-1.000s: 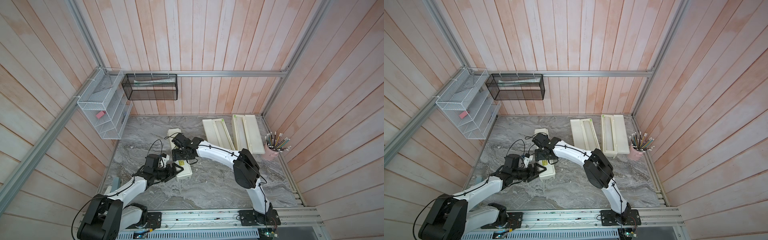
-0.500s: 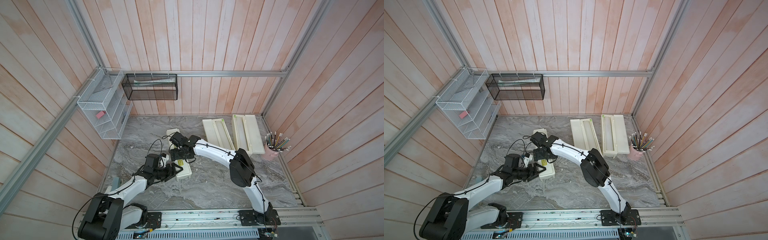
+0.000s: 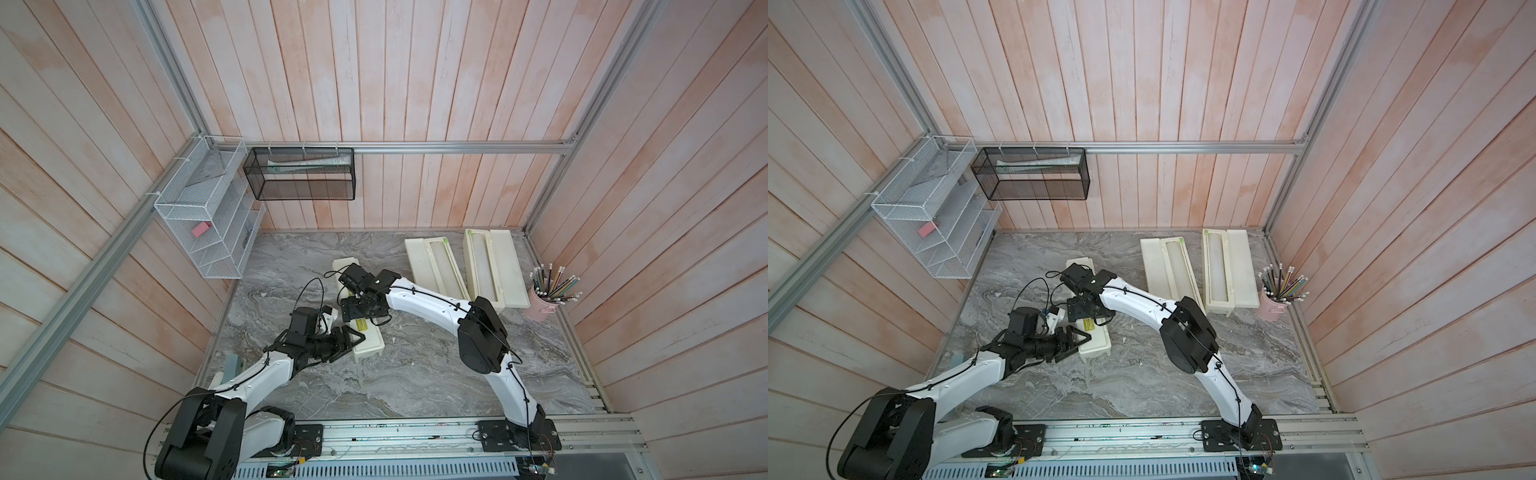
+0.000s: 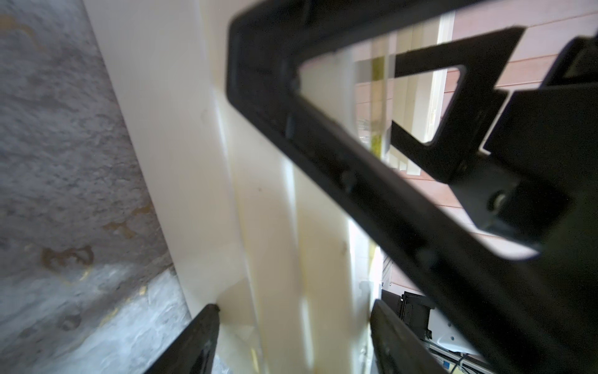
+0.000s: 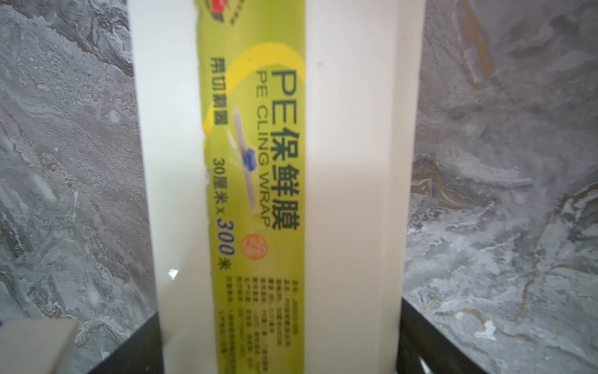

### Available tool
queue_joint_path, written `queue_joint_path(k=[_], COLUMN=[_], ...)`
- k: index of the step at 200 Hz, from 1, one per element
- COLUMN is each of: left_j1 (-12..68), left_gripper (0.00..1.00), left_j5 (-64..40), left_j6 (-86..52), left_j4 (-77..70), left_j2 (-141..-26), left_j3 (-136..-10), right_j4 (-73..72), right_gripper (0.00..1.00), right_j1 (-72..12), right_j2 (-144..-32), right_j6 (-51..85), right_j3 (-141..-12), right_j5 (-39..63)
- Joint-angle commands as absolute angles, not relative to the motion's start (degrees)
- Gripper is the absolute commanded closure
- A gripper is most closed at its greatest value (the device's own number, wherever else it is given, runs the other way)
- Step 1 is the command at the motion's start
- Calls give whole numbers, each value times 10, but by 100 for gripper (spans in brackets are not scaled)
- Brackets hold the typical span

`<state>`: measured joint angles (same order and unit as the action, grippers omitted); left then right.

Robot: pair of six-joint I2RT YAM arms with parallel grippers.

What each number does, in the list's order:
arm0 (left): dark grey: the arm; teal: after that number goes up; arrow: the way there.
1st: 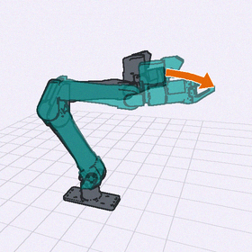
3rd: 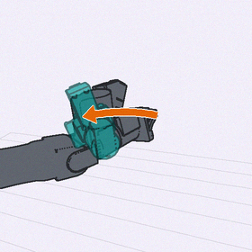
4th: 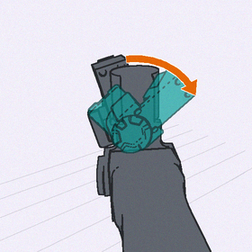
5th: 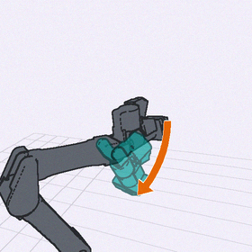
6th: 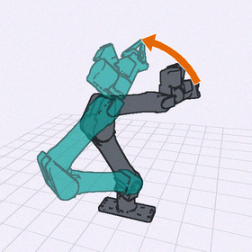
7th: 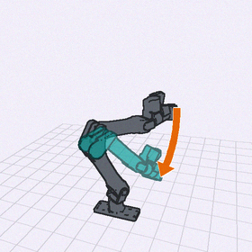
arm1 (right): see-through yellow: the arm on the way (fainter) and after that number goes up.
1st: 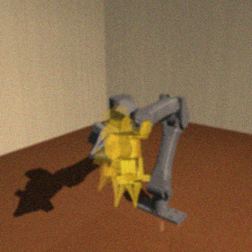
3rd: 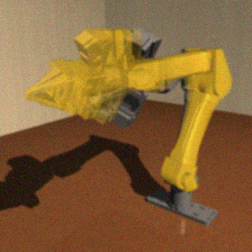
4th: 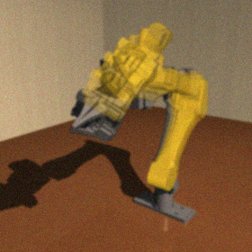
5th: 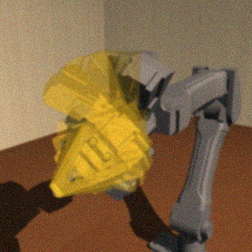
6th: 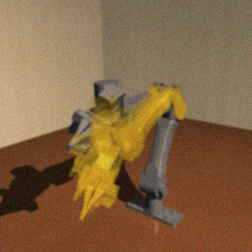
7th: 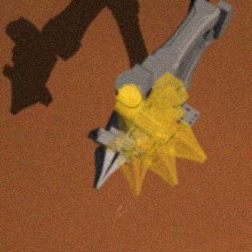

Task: Put plastic wrap rolls into dispensers
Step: Close the lid on the plastic wrap cutting box.

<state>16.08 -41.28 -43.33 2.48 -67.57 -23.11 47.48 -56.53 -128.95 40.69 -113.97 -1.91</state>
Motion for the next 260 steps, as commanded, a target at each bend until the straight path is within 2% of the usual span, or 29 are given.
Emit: queue_joint_path(k=[1,38,108,177,223,242,260], left_j1=[169,169,169,169,169,169,169], left_gripper=[24,21,21,33,44,53,53], left_j5=[-438,-453,-462,-444,-432,-428,-427], left_j6=[-439,-445,-448,-445,-446,-445,-442], left_j4=[40,53,50,33,25,25,26], left_j2=[-658,-637,-625,-658,-669,-674,-679], left_j3=[-231,-235,-233,-205,-198,-196,-194], right_j4=[455,456,458,455,456,456,459], right_gripper=[8,8,8,9,9,9,9], right_j1=[-575,-575,-574,-576,-578,-578,-578], right_j2=[-1312,-1312,-1311,-1310,-1311,-1313,-1316], right_j6=[419,417,416,419,420,421,420], right_j3=[-1155,-1154,-1155,-1156,-1160,-1163,-1169], right_j5=[0,0,0,6,12,14,15])
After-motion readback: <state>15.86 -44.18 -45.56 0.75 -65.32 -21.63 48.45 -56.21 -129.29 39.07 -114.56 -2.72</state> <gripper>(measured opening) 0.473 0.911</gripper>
